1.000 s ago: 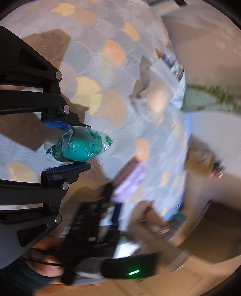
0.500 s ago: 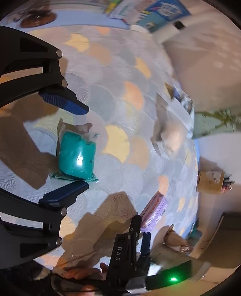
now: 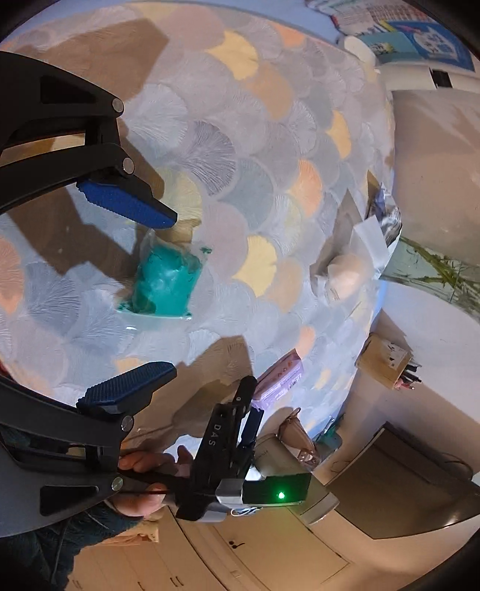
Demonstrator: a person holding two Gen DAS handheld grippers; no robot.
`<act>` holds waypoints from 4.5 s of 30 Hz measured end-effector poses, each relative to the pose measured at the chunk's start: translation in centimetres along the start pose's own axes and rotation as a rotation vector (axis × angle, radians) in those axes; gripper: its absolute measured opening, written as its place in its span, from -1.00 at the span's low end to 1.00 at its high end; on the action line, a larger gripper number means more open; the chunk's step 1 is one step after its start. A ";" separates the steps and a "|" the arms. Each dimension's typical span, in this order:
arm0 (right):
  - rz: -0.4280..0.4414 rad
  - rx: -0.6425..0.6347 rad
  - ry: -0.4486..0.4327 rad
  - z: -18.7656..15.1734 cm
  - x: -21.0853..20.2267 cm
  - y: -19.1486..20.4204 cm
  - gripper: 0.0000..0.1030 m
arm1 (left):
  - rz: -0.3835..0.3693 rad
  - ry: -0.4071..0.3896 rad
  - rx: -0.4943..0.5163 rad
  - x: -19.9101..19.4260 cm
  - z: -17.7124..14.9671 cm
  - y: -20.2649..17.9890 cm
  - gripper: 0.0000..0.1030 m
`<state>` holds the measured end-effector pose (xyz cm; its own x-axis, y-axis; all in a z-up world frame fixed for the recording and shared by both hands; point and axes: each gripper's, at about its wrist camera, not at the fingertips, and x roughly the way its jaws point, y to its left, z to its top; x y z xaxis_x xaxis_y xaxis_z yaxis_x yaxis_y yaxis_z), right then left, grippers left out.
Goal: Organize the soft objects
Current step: 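Grasp teal item in plastic bag with left tool while right holds packet, then carry teal bag and purple packet to glass plate and open both tools, then move both tools back over the bed toward the white pouches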
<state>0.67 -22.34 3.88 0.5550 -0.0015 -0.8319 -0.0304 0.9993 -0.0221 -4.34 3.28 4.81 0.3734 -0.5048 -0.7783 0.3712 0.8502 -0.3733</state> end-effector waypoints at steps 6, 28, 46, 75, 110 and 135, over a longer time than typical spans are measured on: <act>0.004 -0.012 -0.002 0.0 -0.1 0.2 0.28 | -0.007 0.062 -0.019 -0.3 -2.1 0.0 0.43; 0.136 0.069 0.031 0.6 0.1 -1.7 0.77 | 0.185 0.010 0.221 5.3 0.4 -2.4 0.34; 0.317 0.174 0.027 -0.7 -2.2 -1.2 -0.23 | 0.150 -0.120 0.224 2.0 0.7 -5.7 -0.32; 0.015 0.547 -0.415 -8.2 -25.9 -22.6 -0.23 | -0.153 -0.240 0.594 2.1 6.5 -35.2 -0.32; -0.157 0.559 -0.337 -8.0 -25.2 -31.4 0.28 | -0.224 -0.217 0.628 6.2 5.3 -38.0 0.54; 0.047 -0.047 -0.157 1.1 -6.6 1.9 0.71 | 0.446 -0.204 0.119 3.2 4.3 1.5 0.70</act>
<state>-2.17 -20.44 9.93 0.6752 0.0550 -0.7356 -0.0964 0.9952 -0.0141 1.10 2.27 3.96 0.6716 -0.1250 -0.7303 0.2274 0.9729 0.0426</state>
